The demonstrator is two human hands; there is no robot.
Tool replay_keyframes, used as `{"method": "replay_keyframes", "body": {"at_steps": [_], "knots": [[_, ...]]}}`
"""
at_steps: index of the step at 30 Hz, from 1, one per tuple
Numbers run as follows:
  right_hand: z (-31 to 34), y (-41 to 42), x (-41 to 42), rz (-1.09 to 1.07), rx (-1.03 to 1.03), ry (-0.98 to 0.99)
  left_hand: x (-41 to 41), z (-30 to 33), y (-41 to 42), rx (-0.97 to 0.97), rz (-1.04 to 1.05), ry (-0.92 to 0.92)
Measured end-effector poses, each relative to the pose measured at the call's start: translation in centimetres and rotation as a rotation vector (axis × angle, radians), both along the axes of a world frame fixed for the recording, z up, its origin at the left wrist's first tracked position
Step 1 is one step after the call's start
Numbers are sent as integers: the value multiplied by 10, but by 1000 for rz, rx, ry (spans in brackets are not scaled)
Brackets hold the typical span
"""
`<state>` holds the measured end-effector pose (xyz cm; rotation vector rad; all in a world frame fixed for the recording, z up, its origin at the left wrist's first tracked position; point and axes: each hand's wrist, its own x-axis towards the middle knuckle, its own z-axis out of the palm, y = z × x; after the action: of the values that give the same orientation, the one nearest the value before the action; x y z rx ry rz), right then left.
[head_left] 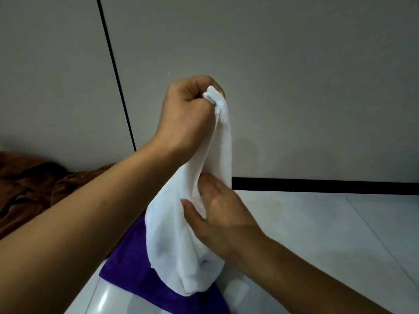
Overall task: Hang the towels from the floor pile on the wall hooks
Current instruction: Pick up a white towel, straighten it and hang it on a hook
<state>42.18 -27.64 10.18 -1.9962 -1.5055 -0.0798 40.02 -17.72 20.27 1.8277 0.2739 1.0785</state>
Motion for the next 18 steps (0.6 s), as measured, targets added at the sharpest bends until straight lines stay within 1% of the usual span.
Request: {"method": "replay_keyframes", "body": {"at_steps": [1, 3, 6, 7, 8, 10, 13, 15, 17, 18], "knots": [[-14, 3, -2, -40, 50, -88, 0, 1, 0, -5, -11, -19], [-34, 7, -4, -85, 90, -178, 0, 4, 0, -35, -24, -58], [-59, 7, 4, 21, -69, -568, 0, 7, 4, -110, 28, -95], [-64, 5, 8, 56, -111, -639, -1, 8, 6, -129, 42, -108], [-65, 2, 11, 76, -122, -664, -2, 9, 8, -143, 46, -122], [-78, -2, 19, 94, -116, -660, -4, 12, 12, -183, 49, -141], [-94, -14, 30, 113, -83, -429, -8, 12, 21, -232, 75, -138], [-105, -25, 37, 105, -163, -371, -11, 12, 30, -269, 120, -148], [-114, -37, 47, 106, -226, -391, -16, 10, 40, -300, 176, -175], [-116, -42, 51, 100, -253, -370, -18, 9, 45, -308, 211, -174]]}}
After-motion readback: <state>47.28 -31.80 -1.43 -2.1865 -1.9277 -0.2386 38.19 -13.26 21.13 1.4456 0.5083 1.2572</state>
